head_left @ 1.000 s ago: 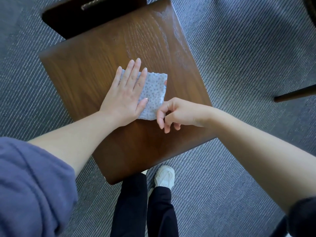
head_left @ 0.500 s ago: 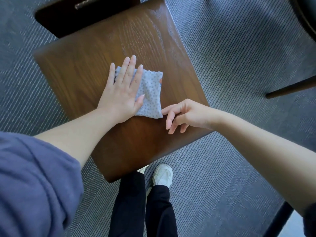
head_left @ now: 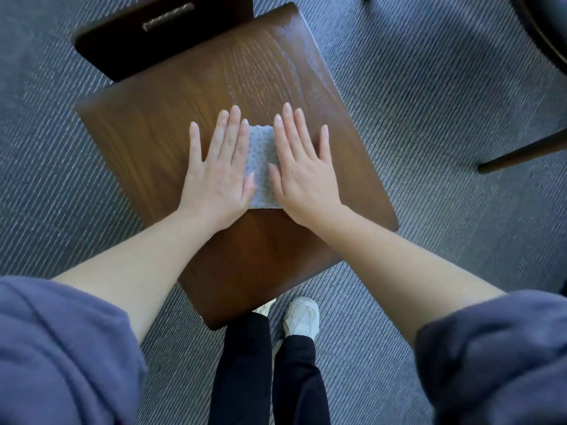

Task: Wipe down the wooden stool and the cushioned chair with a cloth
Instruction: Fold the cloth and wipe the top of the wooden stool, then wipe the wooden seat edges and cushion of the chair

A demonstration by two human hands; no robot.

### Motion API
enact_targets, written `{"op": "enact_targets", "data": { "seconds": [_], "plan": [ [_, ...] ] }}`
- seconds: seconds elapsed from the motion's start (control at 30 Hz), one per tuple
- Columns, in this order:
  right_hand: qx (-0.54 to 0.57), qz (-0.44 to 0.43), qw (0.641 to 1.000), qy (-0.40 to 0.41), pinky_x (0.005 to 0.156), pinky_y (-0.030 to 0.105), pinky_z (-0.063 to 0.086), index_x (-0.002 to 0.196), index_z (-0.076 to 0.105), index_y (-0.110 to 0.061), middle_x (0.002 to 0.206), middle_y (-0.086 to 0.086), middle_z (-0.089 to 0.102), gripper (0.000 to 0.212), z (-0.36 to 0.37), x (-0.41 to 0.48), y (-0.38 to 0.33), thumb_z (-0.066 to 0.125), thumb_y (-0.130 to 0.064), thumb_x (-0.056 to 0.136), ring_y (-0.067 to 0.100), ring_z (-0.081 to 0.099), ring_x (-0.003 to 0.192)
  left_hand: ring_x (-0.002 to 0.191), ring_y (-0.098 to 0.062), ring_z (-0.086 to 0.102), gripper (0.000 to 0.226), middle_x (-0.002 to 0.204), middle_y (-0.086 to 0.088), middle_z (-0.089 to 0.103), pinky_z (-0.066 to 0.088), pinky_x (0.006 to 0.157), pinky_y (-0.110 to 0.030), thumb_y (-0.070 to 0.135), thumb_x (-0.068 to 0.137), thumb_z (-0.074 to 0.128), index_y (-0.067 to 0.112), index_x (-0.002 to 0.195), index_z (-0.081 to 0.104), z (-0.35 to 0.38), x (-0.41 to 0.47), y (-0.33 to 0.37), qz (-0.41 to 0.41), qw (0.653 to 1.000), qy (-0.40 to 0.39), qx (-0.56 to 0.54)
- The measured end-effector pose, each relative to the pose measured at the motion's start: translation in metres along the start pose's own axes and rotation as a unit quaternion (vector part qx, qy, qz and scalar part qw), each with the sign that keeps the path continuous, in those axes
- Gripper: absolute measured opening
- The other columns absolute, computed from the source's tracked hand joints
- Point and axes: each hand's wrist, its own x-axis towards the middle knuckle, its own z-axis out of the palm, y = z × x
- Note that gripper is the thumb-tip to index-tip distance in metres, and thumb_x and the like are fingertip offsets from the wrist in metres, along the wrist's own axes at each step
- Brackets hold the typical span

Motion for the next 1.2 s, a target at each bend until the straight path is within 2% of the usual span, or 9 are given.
{"op": "enact_targets", "data": {
  "seconds": [0.13,0.37,0.57,0.67,0.77,0.87,1.0,1.1,1.2],
  "plan": [
    [-0.042,-0.005,0.999,-0.013,0.118,0.058,0.008,0.153,0.015,-0.005,0.162,0.013,0.01,0.067,0.017,0.004,0.004,0.026,-0.045,0.101,0.026,0.008,0.15,0.15,-0.027,-0.009,0.075,0.162,-0.015,-0.012,0.004,0.118,-0.06,0.05,0.099,0.015,0.004,0.153,-0.009,0.008,0.0,-0.004,0.008,1.0,-0.016,0.007],
    [-0.079,-0.005,0.996,-0.05,0.116,0.063,0.005,0.154,0.013,-0.004,0.162,0.014,0.007,0.069,0.006,0.005,0.007,0.025,-0.048,0.101,0.027,0.004,0.15,0.15,-0.027,-0.009,0.077,0.162,-0.014,-0.013,0.007,0.117,-0.061,0.053,0.099,0.015,0.004,0.154,-0.009,0.0,0.0,0.001,-0.023,0.998,-0.054,0.003],
    [-0.004,0.156,0.987,-0.047,0.118,0.058,0.004,0.153,0.014,-0.008,0.163,0.01,0.006,0.065,-0.011,-0.02,0.003,0.035,-0.036,0.098,0.024,0.002,0.15,0.15,-0.028,-0.004,0.077,0.163,-0.016,-0.004,0.008,0.118,-0.057,0.053,0.099,0.02,0.003,0.154,0.002,-0.02,-0.029,0.012,-0.14,0.98,-0.131,-0.045],
    [0.081,0.235,0.969,-0.018,0.117,0.047,0.016,0.148,0.03,-0.014,0.157,0.004,0.027,0.057,-0.022,-0.041,0.003,0.044,-0.031,0.096,0.02,0.02,0.146,0.15,-0.026,0.004,0.069,0.163,-0.014,0.007,0.011,0.117,-0.052,0.046,0.098,0.039,0.006,0.151,0.021,-0.032,-0.039,0.003,-0.179,0.971,-0.122,-0.099],
    [0.16,0.308,0.938,0.022,0.104,0.041,0.032,0.139,0.043,-0.018,0.136,0.0,0.047,0.048,-0.037,-0.05,-0.001,0.05,-0.03,0.093,0.018,0.043,0.127,0.145,-0.024,0.023,0.063,0.156,-0.009,0.028,0.025,0.113,-0.046,0.04,0.094,0.055,0.011,0.145,0.033,-0.042,-0.028,-0.007,-0.18,0.97,-0.077,-0.147],
    [0.273,0.364,0.89,-0.025,0.086,0.031,0.042,0.132,0.049,-0.02,0.11,-0.007,0.056,0.04,-0.042,-0.056,-0.012,0.052,-0.028,0.093,0.015,0.055,0.107,0.126,-0.026,0.044,0.065,0.137,-0.007,0.046,0.037,0.099,-0.042,0.042,0.089,0.063,0.013,0.141,0.036,-0.048,-0.009,-0.003,-0.167,0.973,-0.081,-0.139],
    [0.406,0.46,0.789,-0.04,0.064,0.014,0.035,0.123,0.056,-0.019,0.085,-0.017,0.054,0.031,-0.035,-0.054,-0.024,0.054,-0.026,0.093,0.0,0.052,0.078,0.112,-0.026,0.053,0.053,0.119,-0.005,0.056,0.037,0.091,-0.042,0.04,0.085,0.069,0.017,0.126,0.046,-0.051,0.007,0.002,-0.224,0.956,-0.123,-0.141],
    [0.484,0.515,0.706,-0.036,0.074,0.025,0.048,0.123,0.055,-0.019,0.097,-0.007,0.064,0.033,-0.03,-0.048,-0.032,0.058,-0.026,0.09,0.009,0.061,0.091,0.099,-0.025,0.058,0.038,0.102,-0.001,0.061,0.032,0.086,-0.039,0.033,0.085,0.068,0.02,0.114,0.047,-0.056,0.014,0.003,-0.28,0.924,-0.188,-0.181],
    [0.522,0.55,0.65,-0.057,0.088,0.039,0.055,0.125,0.055,-0.018,0.11,0.001,0.064,0.039,-0.026,-0.046,-0.036,0.062,-0.028,0.088,0.017,0.063,0.099,0.091,-0.022,0.057,0.017,0.097,-0.001,0.062,0.043,0.085,-0.037,0.029,0.084,0.064,0.018,0.094,0.056,-0.065,0.015,0.001,-0.304,0.87,-0.271,-0.278]
  ]
}}
